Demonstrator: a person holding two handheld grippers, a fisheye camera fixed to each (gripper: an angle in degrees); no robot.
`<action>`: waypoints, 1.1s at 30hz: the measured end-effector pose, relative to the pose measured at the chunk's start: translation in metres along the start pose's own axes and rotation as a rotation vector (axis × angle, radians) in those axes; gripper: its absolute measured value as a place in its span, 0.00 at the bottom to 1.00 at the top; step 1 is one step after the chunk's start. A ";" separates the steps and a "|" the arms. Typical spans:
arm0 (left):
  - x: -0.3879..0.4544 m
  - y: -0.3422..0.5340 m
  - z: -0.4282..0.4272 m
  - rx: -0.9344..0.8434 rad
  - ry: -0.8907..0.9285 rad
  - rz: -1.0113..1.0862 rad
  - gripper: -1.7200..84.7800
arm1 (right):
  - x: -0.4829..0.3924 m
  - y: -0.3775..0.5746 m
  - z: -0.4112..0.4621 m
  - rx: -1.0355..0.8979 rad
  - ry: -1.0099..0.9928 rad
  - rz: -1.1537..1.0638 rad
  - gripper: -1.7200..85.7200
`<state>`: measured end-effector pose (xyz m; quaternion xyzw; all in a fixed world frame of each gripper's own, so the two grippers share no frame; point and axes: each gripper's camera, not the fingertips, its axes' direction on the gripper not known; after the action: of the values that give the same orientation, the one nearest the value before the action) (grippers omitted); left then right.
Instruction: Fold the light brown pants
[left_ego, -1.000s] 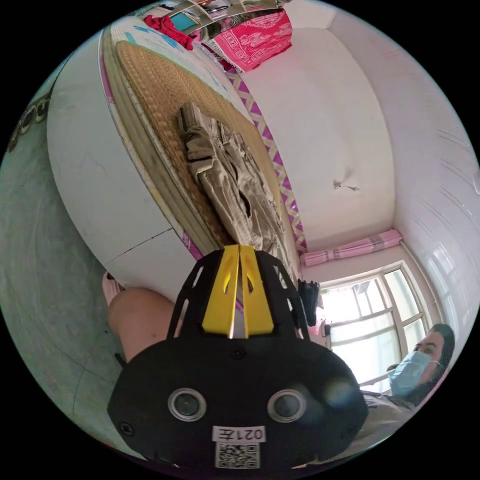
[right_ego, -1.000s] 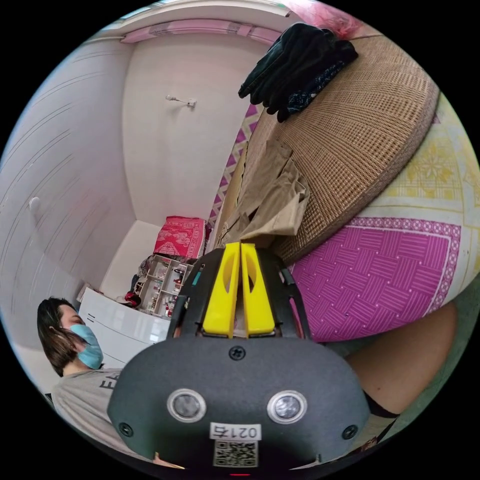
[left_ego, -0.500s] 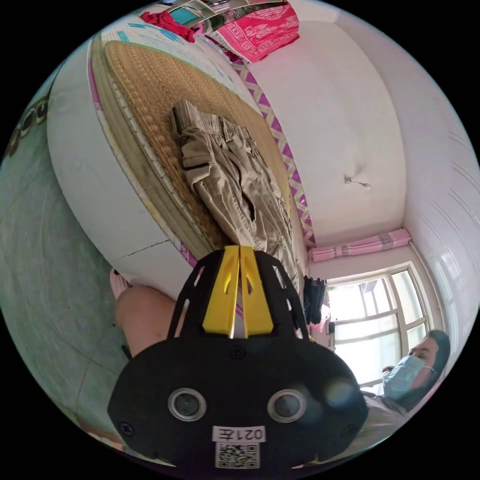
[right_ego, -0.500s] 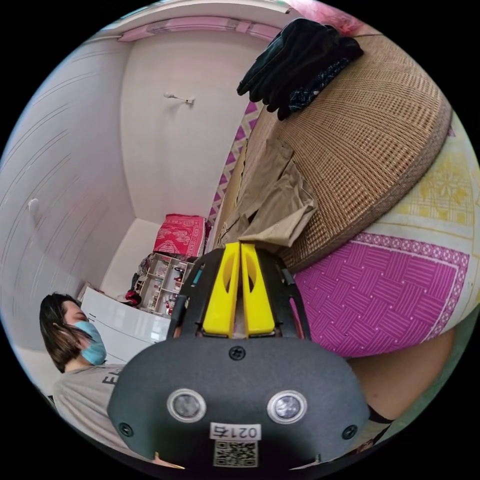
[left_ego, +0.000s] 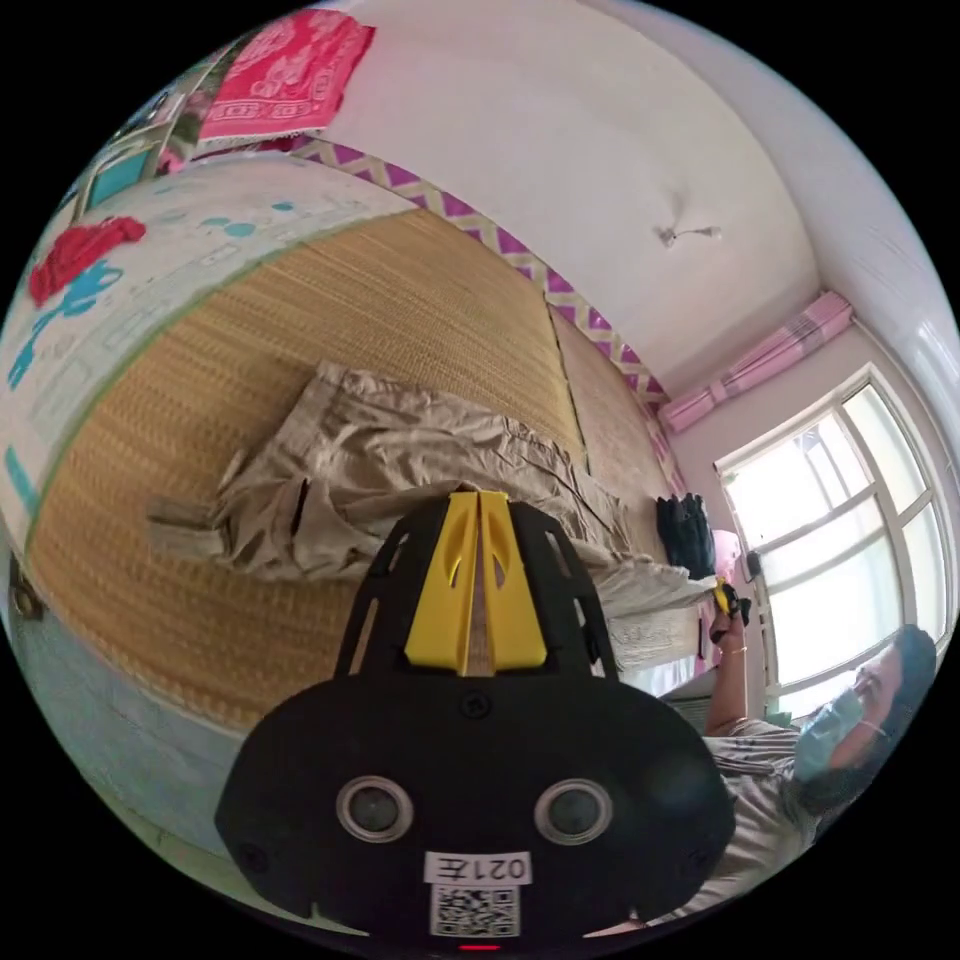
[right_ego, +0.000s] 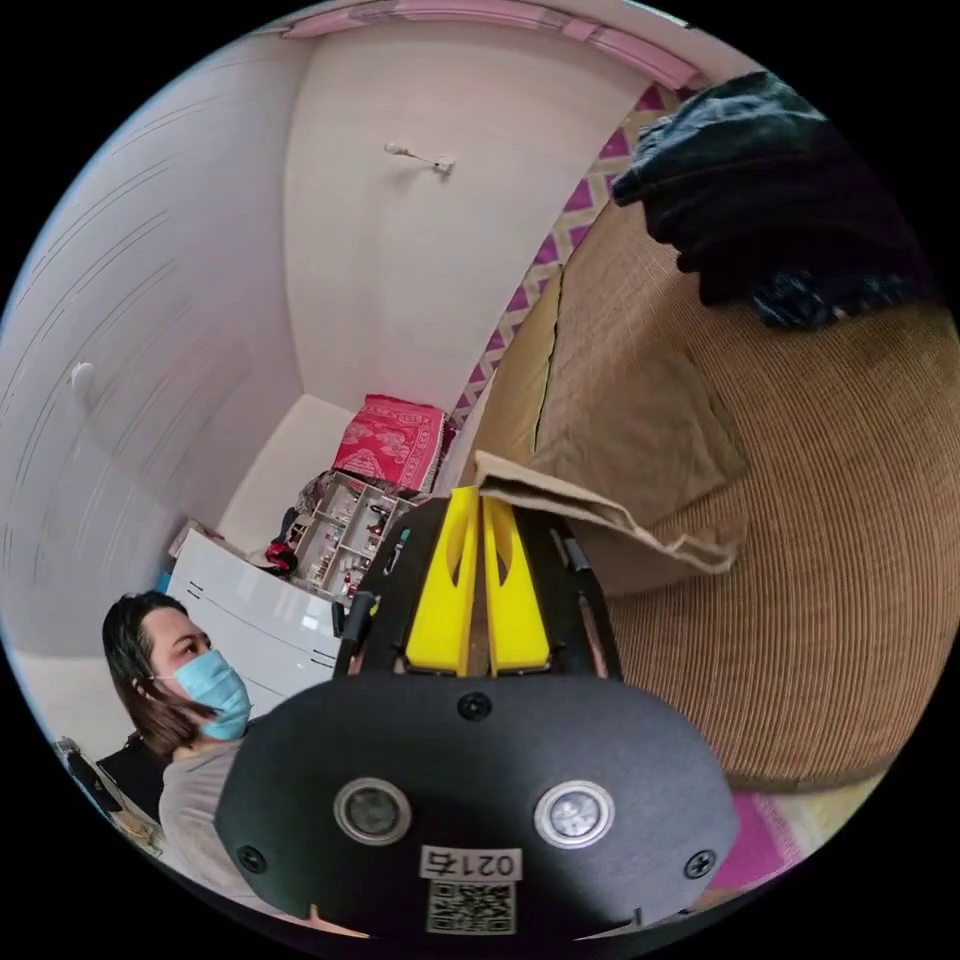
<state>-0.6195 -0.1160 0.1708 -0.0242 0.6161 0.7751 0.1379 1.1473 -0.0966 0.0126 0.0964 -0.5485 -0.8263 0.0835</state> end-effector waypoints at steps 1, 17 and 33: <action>0.008 -0.039 0.024 -0.031 -0.026 0.019 0.01 | -0.001 -0.031 0.017 -0.009 0.019 -0.012 0.01; -0.067 -0.232 0.324 -0.263 -0.020 -0.120 0.01 | 0.126 -0.267 0.213 -0.104 0.254 0.195 0.03; 0.117 -0.056 0.338 -0.214 0.298 0.480 0.08 | -0.136 -0.151 0.250 -0.325 0.624 -0.790 0.01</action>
<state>-0.6734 0.2415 0.1742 -0.0056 0.5324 0.8341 -0.1444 1.2109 0.2170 -0.0227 0.5229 -0.2845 -0.8012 -0.0610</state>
